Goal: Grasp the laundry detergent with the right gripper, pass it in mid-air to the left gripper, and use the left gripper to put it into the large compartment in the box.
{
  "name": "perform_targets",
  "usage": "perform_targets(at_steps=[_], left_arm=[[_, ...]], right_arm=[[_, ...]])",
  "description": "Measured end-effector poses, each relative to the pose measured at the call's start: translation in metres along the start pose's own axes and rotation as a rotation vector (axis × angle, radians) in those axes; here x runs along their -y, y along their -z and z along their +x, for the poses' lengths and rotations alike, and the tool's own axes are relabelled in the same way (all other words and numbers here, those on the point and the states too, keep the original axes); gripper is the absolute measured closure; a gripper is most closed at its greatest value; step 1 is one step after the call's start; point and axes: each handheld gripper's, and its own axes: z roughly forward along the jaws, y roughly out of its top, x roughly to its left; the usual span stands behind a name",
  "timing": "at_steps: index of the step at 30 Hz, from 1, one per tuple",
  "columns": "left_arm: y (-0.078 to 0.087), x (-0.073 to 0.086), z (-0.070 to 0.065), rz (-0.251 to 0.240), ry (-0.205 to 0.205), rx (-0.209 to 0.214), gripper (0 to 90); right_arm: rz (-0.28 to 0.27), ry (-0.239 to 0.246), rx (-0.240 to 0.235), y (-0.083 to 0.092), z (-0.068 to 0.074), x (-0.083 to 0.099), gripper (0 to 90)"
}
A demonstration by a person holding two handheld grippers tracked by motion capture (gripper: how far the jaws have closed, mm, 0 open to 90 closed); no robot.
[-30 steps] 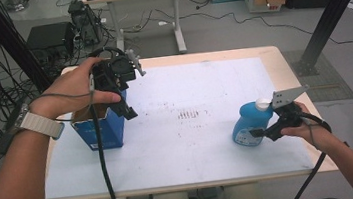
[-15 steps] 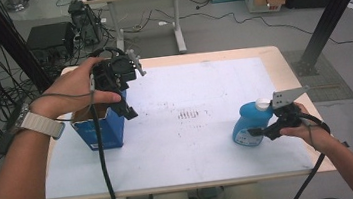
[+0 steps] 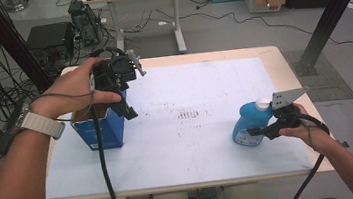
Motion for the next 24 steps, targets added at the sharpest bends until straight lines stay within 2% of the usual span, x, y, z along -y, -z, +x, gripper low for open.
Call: perform_targets(at_steps=[6,18,24], left_arm=[[-0.0003,0.0002,-0.0002,0.002,0.005,0.001,8.8],[0.0003,0.0012,-0.0002,0.000,0.004,-0.001,8.8],[-0.0004,0.0009,0.0003,-0.002,0.000,-0.002,8.8]], right_arm=[[-0.020,-0.001,-0.003,-0.0004,-0.0013,0.0014,32.3],[-0.027,0.013,-0.011,-0.0028,0.0004,0.0012,40.6],[-0.026,0.016,-0.008,-0.0025,0.0010,0.0014,41.4]])
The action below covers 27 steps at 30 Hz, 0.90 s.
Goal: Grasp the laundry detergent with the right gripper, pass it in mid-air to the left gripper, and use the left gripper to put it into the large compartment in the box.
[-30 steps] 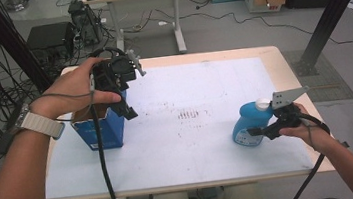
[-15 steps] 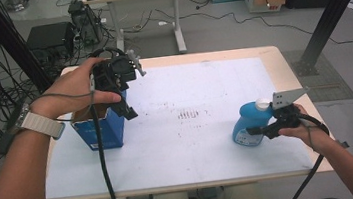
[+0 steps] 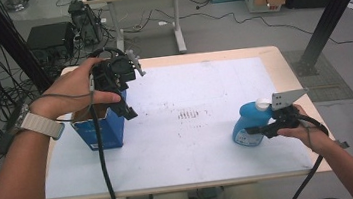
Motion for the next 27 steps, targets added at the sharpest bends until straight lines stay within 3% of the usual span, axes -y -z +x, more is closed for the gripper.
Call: perform_targets(at_steps=[27], left_arm=[[-0.0011,-0.0025,-0.0009,-0.002,-0.003,0.003,8.9]], right_arm=[[-0.024,0.012,0.002,-0.0002,-0.0001,0.0029,42.2]])
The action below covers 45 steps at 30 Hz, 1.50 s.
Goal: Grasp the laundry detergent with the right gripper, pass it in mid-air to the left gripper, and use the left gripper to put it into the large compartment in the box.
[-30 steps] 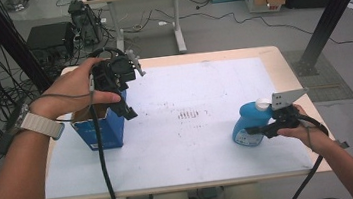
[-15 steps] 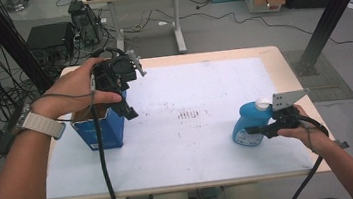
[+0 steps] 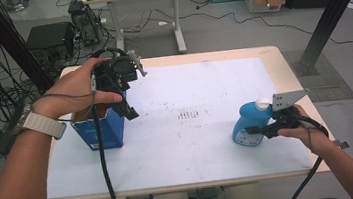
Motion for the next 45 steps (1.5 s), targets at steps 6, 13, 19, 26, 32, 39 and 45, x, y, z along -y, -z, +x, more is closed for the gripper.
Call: perform_targets(at_steps=[6,13,19,26,32,39,45], left_arm=[[0.0001,0.0003,-0.0003,-0.001,0.001,0.000,8.9],[0.0001,0.0006,-0.0003,-0.001,0.001,-0.001,8.9],[-0.0004,0.0005,-0.0006,-0.002,0.000,0.000,8.9],[-0.0002,0.0015,-0.0006,-0.004,0.000,-0.002,8.9],[0.0001,0.0013,-0.0010,-0.003,0.001,-0.001,8.9],[0.0009,0.0008,-0.0011,-0.005,0.000,-0.002,8.9],[0.0009,0.0006,-0.0011,-0.006,0.000,-0.003,8.8]], right_arm=[[-0.001,-0.005,0.000,0.0000,0.0001,0.0001,42.2],[0.000,-0.009,0.003,-0.0002,0.0006,0.0001,42.5],[0.002,-0.004,0.005,-0.0001,0.0007,-0.0002,43.1],[0.005,-0.007,0.008,-0.0001,0.0010,-0.0004,43.3],[0.009,-0.007,0.006,-0.0001,0.0008,-0.0007,43.5],[0.009,-0.005,0.004,-0.0003,0.0003,-0.0010,43.6],[0.009,-0.005,0.004,-0.0002,0.0003,-0.0010,43.6]])
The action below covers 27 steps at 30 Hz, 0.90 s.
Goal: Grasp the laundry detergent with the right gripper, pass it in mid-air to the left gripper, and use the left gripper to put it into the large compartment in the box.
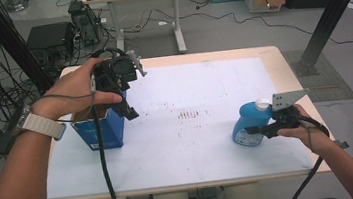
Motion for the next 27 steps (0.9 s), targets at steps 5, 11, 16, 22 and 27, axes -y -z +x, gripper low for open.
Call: perform_targets(at_steps=[5,11,16,22,27], left_arm=[[0.0008,-0.0003,-0.0005,0.006,0.000,-0.002,8.9],[0.0005,0.0004,-0.0010,-0.004,0.005,-0.003,8.9],[0.0016,-0.0002,-0.0005,0.004,0.000,-0.004,8.9],[0.0015,-0.0008,-0.0005,0.003,0.002,-0.003,8.9],[0.0020,-0.0009,-0.0004,0.000,-0.001,-0.006,8.9]], right_arm=[[0.001,-0.002,-0.001,0.0000,-0.0001,-0.0001,43.6],[0.004,-0.002,-0.003,0.0000,-0.0003,-0.0004,43.6],[0.004,-0.002,-0.002,-0.0001,-0.0002,-0.0004,43.5],[0.004,-0.003,-0.003,0.0000,-0.0003,-0.0003,43.5],[0.004,-0.004,-0.004,-0.0001,-0.0004,-0.0003,43.5]])
